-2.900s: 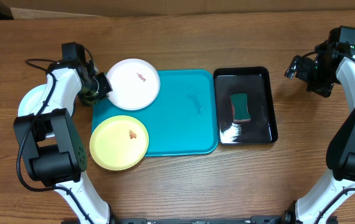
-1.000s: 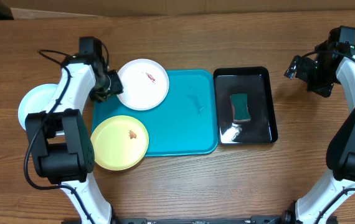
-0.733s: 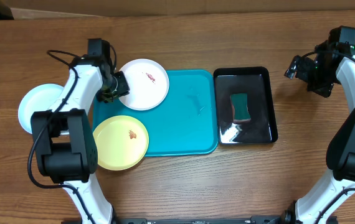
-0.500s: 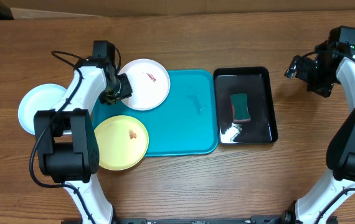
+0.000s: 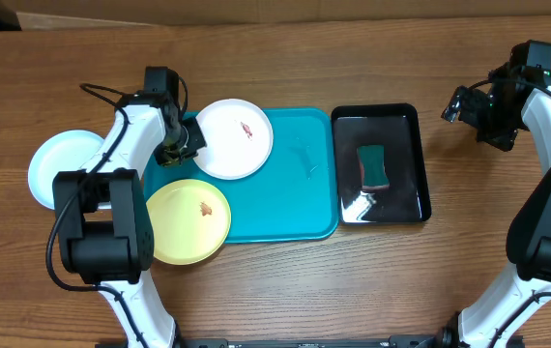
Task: Clean dirty plates on tray and stack at the side
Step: 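Grip the white plate rim with the left gripper and hold it, then reach the right gripper to the green sponge and grasp it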
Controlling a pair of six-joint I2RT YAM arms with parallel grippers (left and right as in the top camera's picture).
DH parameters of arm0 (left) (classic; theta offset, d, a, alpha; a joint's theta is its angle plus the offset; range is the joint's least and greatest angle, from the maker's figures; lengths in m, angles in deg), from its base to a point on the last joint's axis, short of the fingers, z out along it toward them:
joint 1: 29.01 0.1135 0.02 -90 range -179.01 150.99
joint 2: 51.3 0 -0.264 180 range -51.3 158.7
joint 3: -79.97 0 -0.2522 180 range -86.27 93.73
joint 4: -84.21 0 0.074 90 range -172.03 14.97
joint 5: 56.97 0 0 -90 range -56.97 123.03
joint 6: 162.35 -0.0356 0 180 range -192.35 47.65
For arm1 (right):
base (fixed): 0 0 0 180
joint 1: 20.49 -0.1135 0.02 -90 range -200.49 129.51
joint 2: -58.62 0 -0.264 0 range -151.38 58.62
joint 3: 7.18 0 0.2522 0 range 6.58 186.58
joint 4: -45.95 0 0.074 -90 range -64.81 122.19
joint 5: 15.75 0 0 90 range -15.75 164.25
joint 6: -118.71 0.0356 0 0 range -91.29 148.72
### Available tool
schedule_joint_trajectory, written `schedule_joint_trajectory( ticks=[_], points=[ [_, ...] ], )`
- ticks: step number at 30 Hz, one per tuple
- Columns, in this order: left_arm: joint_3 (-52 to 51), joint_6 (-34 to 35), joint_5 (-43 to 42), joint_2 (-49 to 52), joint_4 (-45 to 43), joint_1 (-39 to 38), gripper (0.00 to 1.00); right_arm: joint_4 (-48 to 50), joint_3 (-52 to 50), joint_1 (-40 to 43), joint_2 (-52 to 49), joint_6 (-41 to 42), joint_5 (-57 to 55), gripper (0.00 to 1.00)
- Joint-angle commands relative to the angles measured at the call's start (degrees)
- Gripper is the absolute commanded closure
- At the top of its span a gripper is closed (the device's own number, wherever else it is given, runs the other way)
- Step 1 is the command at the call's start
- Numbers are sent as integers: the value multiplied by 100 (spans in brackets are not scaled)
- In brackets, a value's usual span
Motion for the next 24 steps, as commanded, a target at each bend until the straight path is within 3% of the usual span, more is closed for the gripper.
schedule_joint_trajectory(
  ticks=[1, 14, 24],
  points=[
    [-63, 13, -155, 57, 142, -195, 96, 11, 155, -22, 114, 24, 26, 0],
    [-63, 28, -153, 57, 490, -940, 96, 11, 155, -22, 114, 24, 26, 0],
    [-63, 299, -157, 57, 538, -1008, 96, 11, 155, -22, 114, 24, 26, 0]
  ],
)
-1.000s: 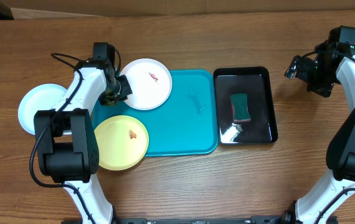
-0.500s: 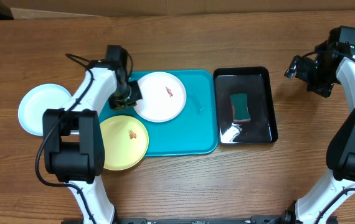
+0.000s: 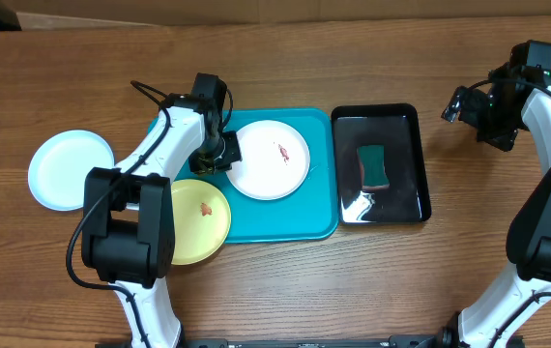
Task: Clean dirty plates on tray and stack at the side
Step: 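Reach the right gripper to the green sponge and grasp it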
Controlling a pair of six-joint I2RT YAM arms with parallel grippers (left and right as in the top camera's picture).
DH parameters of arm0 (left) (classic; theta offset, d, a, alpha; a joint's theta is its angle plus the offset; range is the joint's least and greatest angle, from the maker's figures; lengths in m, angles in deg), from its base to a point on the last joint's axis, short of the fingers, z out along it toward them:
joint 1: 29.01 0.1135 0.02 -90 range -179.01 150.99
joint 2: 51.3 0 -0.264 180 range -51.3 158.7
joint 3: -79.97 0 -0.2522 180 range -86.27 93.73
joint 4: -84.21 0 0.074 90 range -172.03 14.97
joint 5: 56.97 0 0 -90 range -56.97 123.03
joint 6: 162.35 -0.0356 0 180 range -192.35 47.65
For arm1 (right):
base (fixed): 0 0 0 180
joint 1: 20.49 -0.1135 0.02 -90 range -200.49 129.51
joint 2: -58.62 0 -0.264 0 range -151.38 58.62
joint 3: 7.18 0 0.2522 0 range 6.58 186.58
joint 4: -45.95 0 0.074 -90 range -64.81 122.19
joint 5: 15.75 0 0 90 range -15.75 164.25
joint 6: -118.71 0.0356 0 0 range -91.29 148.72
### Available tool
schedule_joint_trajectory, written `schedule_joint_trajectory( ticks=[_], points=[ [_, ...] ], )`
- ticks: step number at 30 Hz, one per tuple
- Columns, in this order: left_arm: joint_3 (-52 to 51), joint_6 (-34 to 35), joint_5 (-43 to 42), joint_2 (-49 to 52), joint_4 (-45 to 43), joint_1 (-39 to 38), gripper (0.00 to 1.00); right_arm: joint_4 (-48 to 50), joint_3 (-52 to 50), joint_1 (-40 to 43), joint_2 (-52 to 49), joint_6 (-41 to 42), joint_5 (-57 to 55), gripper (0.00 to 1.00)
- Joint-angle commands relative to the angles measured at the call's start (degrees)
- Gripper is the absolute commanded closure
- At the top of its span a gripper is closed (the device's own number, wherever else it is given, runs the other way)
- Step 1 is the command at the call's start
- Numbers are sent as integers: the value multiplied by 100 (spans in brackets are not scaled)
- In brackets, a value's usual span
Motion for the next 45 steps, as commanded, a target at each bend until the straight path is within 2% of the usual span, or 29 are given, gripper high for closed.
schedule_joint_trajectory(
  ticks=[1, 11, 14, 19, 22, 24, 26, 29, 34, 36, 38, 45],
  points=[
    [-57, 168, -48, 57, 39, -15, 96, 11, 155, -22, 114, 24, 22, 0],
    [-396, 214, -46, 57, -219, -240, 95, 17, 155, -22, 114, 26, 24, 0],
    [-474, 210, -46, 57, -317, -330, 96, 345, 155, -22, 114, 240, 101, 0],
    [-507, 201, -22, 57, -455, -494, 96, 15, 157, -22, 116, 435, 890, 0],
    [-507, 175, 2, 57, -442, -533, 96, -63, 229, 11, 184, -7, 2022, 0],
    [-507, 138, 2, 57, -422, -538, 96, -254, 356, 17, 297, -264, 2555, 16],
    [-507, 140, 15, 57, -413, -535, 96, -492, 505, -15, 463, -339, 2496, 21],
    [-507, 142, 15, 57, -431, -535, 96, -962, 654, -205, 815, -570, 2118, 21],
    [-505, 146, 11, 57, -470, -535, 96, -1727, 656, -872, 1261, -669, 706, 21],
    [-507, 146, 2, 57, -474, -535, 96, -1998, 640, -1237, 1270, -669, 199, 26],
    [-505, 144, -4, 57, -463, -538, 96, -2046, 540, -1539, 1268, -669, -136, 28],
    [-507, 142, 81, 57, -385, -535, 96, -1449, -133, -2345, 1259, -667, -1025, 28]
  ],
)
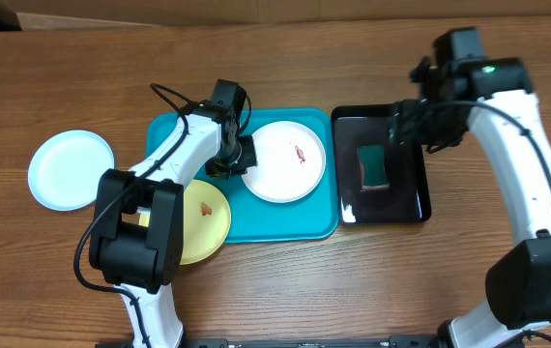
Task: Clean dirty plates on tray and stack at the side
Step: 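Reach the right gripper to the green sponge and grasp it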
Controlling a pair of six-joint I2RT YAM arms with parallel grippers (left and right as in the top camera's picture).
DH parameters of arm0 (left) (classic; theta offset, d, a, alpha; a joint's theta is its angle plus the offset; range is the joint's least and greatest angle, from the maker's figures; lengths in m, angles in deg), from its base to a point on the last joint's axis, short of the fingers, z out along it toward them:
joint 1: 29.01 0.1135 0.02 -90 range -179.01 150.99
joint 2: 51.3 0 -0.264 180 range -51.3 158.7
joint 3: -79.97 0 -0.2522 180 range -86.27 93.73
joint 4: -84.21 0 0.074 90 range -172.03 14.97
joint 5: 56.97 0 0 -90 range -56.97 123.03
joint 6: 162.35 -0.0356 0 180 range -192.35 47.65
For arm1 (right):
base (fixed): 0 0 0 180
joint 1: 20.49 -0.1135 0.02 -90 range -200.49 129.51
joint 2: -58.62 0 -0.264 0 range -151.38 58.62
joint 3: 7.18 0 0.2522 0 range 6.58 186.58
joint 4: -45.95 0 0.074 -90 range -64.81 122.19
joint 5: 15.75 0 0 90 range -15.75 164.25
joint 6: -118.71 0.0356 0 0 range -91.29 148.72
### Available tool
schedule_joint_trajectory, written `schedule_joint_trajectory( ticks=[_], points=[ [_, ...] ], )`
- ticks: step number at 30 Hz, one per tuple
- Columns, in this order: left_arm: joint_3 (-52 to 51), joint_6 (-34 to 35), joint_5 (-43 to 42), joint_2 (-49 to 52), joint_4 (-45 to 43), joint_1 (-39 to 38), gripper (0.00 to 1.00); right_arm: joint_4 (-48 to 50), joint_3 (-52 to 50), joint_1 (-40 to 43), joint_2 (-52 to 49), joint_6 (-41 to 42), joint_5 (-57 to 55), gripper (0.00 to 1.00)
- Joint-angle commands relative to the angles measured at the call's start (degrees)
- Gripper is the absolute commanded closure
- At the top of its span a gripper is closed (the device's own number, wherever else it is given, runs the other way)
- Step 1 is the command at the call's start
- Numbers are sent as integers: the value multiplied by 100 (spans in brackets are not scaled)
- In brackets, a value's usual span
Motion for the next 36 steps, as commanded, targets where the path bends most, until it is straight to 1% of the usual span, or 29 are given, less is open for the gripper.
schedule_joint_trajectory(
  ticks=[1, 18, 25, 28, 32, 33, 34, 36],
  points=[
    [-223, 26, 155, 122, 105, -46, 96, 267, -343, -203, -35, -42, -643, 28],
    [-223, 37, 245, 96, 284, -42, 96, 2326, -2166, -723, -44, -37, -640, 32],
    [-223, 37, 245, 96, 258, -44, 96, 2968, -2562, -876, -46, 15, -645, 38],
    [-223, 39, 247, 96, 247, -48, 96, 3141, -2649, -874, -50, 166, -852, 41],
    [-223, 37, 247, 96, 249, -48, 96, 3412, -2865, -874, -57, 199, -940, 41],
    [-223, 37, 247, 96, 249, -48, 96, 3451, -2918, -874, -57, 223, -940, 39],
    [-223, 37, 247, 96, 249, -48, 96, 3497, -2979, -874, -59, 269, -940, 36],
    [-223, 37, 245, 96, 243, -48, 96, 3620, -3093, -874, -59, 286, -938, 33]
  ],
)
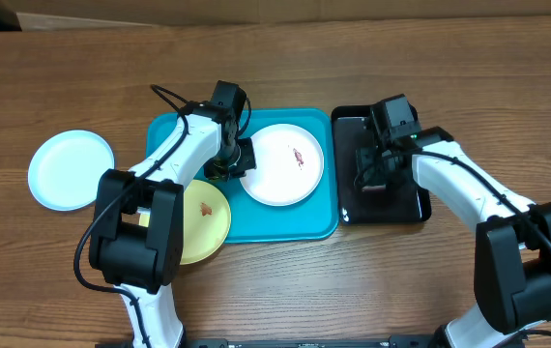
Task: Clean dirty plates on tray and stack at the side
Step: 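Reach the right gripper to the green sponge and grasp it, then wipe the black tray with the sponge in the right gripper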
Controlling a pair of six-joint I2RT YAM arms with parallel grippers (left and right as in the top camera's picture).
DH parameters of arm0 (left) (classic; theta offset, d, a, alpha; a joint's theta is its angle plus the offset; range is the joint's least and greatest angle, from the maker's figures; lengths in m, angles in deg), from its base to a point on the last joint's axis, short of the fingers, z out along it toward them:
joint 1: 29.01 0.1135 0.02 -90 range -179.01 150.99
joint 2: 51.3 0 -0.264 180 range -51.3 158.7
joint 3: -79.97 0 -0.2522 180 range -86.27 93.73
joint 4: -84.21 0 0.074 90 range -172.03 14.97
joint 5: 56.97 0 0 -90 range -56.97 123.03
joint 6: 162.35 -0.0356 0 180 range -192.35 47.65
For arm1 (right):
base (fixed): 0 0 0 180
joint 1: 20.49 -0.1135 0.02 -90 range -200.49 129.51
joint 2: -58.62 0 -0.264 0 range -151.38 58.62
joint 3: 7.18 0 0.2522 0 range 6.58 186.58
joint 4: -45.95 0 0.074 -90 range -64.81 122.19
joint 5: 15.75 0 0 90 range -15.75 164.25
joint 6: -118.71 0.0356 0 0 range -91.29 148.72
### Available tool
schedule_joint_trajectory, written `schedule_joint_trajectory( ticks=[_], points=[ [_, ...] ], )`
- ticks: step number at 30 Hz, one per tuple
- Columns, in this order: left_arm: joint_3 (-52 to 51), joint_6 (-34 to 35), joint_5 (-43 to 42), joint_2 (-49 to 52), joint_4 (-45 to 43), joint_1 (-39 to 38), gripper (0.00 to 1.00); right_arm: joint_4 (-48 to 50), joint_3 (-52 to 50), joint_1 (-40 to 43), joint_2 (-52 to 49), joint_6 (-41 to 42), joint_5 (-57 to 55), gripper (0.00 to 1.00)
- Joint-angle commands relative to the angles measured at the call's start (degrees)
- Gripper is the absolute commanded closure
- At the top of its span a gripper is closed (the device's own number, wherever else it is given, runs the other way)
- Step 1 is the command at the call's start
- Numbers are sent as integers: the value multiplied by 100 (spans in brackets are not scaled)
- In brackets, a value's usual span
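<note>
A white plate (283,164) with a red smear lies on the teal tray (300,219). My left gripper (241,161) is at its left rim, apparently shut on it. A yellow plate (206,220) with a smear overlaps the tray's front-left corner. A clean white plate (70,170) rests on the table at the far left. My right gripper (372,172) is down in the black tray (415,193), over the spot of the green sponge, which it hides; whether the fingers are open or shut does not show.
The wooden table (275,280) surrounds both trays. A shiny wet patch shows at the front of the black tray. A cardboard edge runs along the far side of the table.
My right arm has moved from above the black tray's far side down into it, over the green sponge. The left gripper and the white plate have stayed where they were.
At first my left gripper held the smeared white plate at the teal tray's far-left corner, with the right arm parked far right. The plate then stood at the tray's middle, then its right half. The right arm came over the black tray and is now down on the sponge.
</note>
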Motion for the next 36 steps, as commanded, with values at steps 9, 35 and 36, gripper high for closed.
schedule_joint_trajectory(
  ticks=[9, 35, 36],
  points=[
    [-223, 37, 188, 101, 13, -44, 96, 721, -396, -15, -39, 111, -50, 32],
    [-223, 37, 188, 101, 20, -44, 96, 863, -603, -15, -48, 107, -55, 60],
    [-223, 37, 190, 101, 17, -44, 96, 863, -603, -15, -48, 109, -55, 55]
  ],
)
